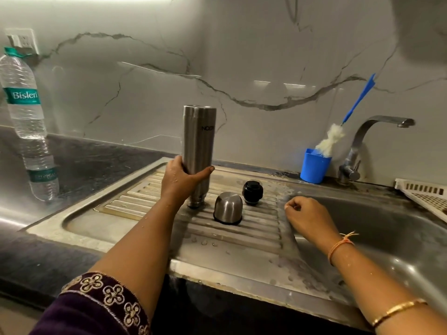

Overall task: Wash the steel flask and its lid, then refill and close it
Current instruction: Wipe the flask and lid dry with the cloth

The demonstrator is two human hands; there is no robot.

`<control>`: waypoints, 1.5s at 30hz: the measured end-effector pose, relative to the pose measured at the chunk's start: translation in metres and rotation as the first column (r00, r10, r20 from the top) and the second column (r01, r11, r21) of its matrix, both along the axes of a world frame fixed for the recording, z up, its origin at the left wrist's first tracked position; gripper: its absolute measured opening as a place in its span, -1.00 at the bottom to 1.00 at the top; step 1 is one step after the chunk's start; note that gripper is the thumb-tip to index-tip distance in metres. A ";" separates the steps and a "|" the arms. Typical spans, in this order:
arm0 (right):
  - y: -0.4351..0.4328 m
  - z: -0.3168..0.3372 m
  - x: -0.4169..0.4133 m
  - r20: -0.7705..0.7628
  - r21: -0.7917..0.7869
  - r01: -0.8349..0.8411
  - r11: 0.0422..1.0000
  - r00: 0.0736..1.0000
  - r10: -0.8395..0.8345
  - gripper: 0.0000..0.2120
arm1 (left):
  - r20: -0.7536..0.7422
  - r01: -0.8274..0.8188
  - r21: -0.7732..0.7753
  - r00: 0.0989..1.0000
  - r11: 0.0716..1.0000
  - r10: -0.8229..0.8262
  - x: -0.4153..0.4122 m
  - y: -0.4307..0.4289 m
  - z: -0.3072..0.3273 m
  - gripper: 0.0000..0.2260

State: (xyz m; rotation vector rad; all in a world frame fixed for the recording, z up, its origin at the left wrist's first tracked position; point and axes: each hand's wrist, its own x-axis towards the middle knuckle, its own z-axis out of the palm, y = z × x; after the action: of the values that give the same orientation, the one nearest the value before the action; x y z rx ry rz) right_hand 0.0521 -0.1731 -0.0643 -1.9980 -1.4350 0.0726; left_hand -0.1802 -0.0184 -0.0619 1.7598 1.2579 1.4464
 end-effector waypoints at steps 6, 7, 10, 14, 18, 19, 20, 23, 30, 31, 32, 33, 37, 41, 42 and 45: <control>-0.018 0.010 0.002 -0.349 0.118 -0.012 0.993 0.936 0.053 -0.78 | -0.033 -0.208 0.137 0.976 0.969 0.214 -0.019 -0.037 0.008 -0.34; -0.022 0.014 -0.002 -0.487 0.153 -0.016 0.988 0.869 0.089 -0.77 | -0.052 -0.208 0.184 0.974 0.961 0.221 -0.021 -0.046 0.009 -0.33; -0.035 0.028 -0.010 -0.749 0.221 -0.029 0.975 0.635 0.188 -0.73 | -0.171 -0.151 0.361 0.959 0.920 0.225 -0.022 -0.075 0.010 -0.30; -0.049 0.047 -0.010 -0.819 0.271 -0.102 0.957 0.499 0.285 -0.69 | -0.276 -0.072 0.512 0.930 0.856 0.244 -0.005 -0.112 0.007 -0.31; -0.062 0.062 -0.001 -0.832 0.237 -0.257 0.937 0.444 0.332 -0.75 | -0.394 0.088 0.591 0.899 0.802 0.192 0.019 -0.128 0.002 -0.26; -0.067 0.066 0.004 -0.837 0.212 -0.298 0.931 0.435 0.330 -0.75 | -0.426 0.129 0.614 0.885 0.778 0.189 0.025 -0.128 0.002 -0.23; -0.070 0.069 0.009 -0.836 0.169 -0.344 0.924 0.447 0.319 -0.71 | -0.453 0.164 0.637 0.871 0.754 0.193 0.029 -0.127 0.001 -0.21; -0.078 0.073 0.024 -0.785 0.013 -0.486 0.874 0.537 0.310 -0.50 | -0.516 0.267 0.711 0.826 0.650 0.225 0.039 -0.126 -0.001 -0.22; -0.079 0.060 0.009 -0.670 -0.153 -0.589 0.793 0.652 0.355 -0.44 | -0.497 0.286 0.794 0.814 0.536 0.301 0.069 -0.122 0.001 -0.34; -0.081 0.057 0.008 -0.700 -0.114 -0.599 0.792 0.615 0.364 -0.44 | -0.485 0.269 0.798 0.818 0.539 0.310 0.072 -0.123 0.001 -0.31; -0.083 0.054 0.006 -0.717 -0.071 -0.597 0.799 0.588 0.375 -0.44 | -0.468 0.241 0.799 0.825 0.550 0.318 0.074 -0.125 0.001 -0.26; -0.085 0.049 0.003 -0.722 -0.028 -0.582 0.813 0.574 0.386 -0.43 | -0.444 0.206 0.796 0.838 0.570 0.318 0.075 -0.128 0.002 -0.21; -0.082 0.029 -0.014 -0.690 0.187 -0.446 0.875 0.574 0.441 -0.40 | -0.309 0.089 0.676 0.935 0.731 0.172 0.071 -0.124 -0.001 -0.10; -0.078 0.019 -0.031 -0.676 0.331 -0.320 0.888 0.576 0.460 -0.47 | -0.011 -0.211 0.396 0.972 0.894 0.234 0.045 -0.112 -0.010 -0.29; -0.077 0.016 -0.034 -0.676 0.351 -0.297 0.888 0.576 0.460 -0.47 | 0.043 -0.287 0.328 0.956 0.900 0.289 0.040 -0.109 -0.010 -0.35; -0.076 0.007 -0.045 -0.661 0.379 -0.250 0.891 0.601 0.449 -0.45 | 0.099 -0.372 0.143 0.927 0.917 0.361 0.031 -0.105 -0.009 -0.44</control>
State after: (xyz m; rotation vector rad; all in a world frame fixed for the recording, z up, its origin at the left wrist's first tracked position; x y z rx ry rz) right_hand 0.0074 -0.2489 -0.0572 -1.1958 -1.1740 0.7601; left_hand -0.1487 -0.1232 -0.0705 1.6111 1.5322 1.8477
